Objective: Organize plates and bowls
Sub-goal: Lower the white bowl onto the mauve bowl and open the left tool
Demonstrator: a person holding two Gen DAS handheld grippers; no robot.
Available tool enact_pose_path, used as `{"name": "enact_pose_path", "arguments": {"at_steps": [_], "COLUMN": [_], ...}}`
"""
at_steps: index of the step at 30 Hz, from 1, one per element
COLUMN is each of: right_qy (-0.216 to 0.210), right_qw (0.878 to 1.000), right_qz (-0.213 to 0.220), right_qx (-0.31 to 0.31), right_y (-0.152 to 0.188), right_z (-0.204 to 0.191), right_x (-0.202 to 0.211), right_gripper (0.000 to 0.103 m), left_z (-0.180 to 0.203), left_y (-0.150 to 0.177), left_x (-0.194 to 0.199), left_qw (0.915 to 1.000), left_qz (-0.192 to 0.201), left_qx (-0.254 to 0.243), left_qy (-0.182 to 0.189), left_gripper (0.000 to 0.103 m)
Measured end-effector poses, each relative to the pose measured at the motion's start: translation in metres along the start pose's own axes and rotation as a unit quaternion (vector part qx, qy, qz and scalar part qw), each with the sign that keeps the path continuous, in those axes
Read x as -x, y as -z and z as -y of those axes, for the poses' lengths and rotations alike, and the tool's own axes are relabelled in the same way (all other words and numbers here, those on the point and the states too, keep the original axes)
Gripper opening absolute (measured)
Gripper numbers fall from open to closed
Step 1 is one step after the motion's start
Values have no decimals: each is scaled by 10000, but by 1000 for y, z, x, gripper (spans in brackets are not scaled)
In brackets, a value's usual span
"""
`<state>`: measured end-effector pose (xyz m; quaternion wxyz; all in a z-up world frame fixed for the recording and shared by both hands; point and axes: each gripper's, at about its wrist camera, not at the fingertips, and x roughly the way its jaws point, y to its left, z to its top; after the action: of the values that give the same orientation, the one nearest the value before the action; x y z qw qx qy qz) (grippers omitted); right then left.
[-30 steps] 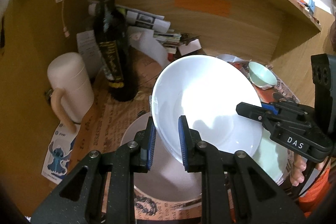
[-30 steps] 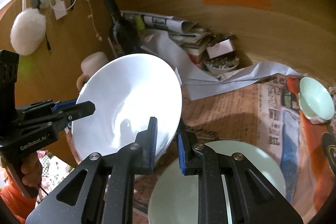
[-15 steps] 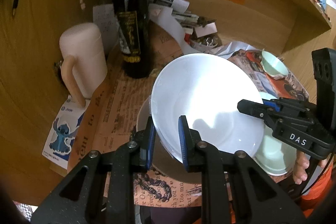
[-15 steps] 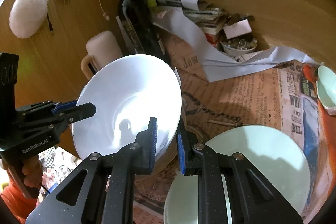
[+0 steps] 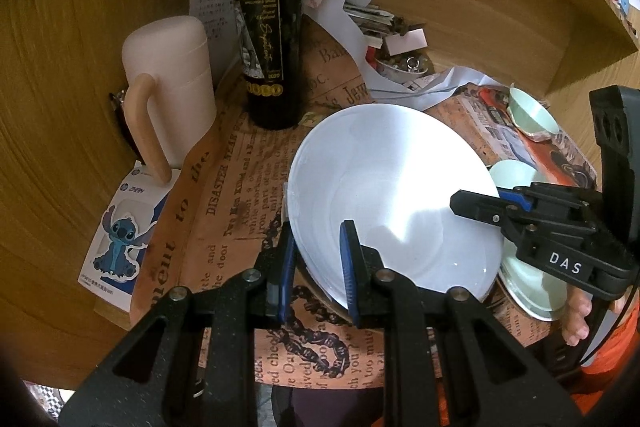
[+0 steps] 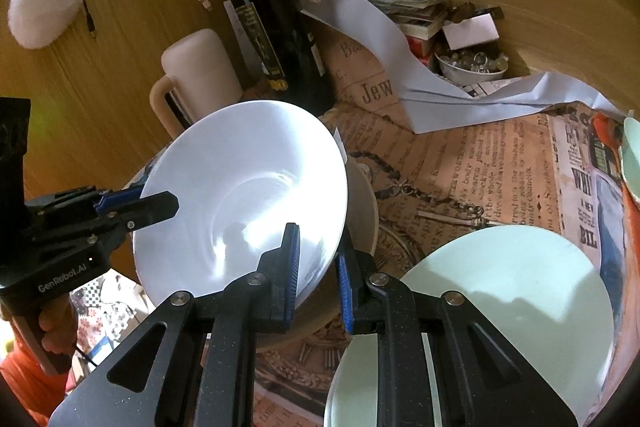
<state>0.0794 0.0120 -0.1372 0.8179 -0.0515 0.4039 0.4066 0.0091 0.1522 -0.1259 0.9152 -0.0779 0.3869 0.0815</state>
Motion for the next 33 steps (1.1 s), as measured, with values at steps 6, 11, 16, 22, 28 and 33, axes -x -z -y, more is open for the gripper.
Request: {"name": "enact_pose_path", "arguments": {"at_steps": [6, 11, 16, 22, 28, 33], "right_qy": [109, 473, 528, 347, 369, 543], "right_qw": [9999, 9982, 9975, 9988, 9981, 9953], "right_qz": [-46, 122, 94, 83, 477, 796], "right_qx": [119, 352, 468, 344, 154, 0], "right_y": [0, -1, -1, -3, -9, -14], "right_z": [-5, -11, -11, -8, 4, 27], "right_x": [-4, -1, -3, 1, 26, 55], "right_gripper": [16, 22, 23, 33, 62, 64], "left_z": [1, 3, 5, 5, 19, 44], "left_y": [2, 4, 2, -8, -24, -44], "left_x": [-2, -3, -3, 4, 21, 30], "left_qw": [9998, 9992, 9990, 9991, 9986, 9964], "left_qz": [12, 68, 105, 189, 453, 755], "left_qx": [-88, -203, -269, -191, -233, -390], "left_qy": [-201, -341, -345, -314, -146, -26], "left_gripper": [21, 21, 21, 21, 44, 59]}}
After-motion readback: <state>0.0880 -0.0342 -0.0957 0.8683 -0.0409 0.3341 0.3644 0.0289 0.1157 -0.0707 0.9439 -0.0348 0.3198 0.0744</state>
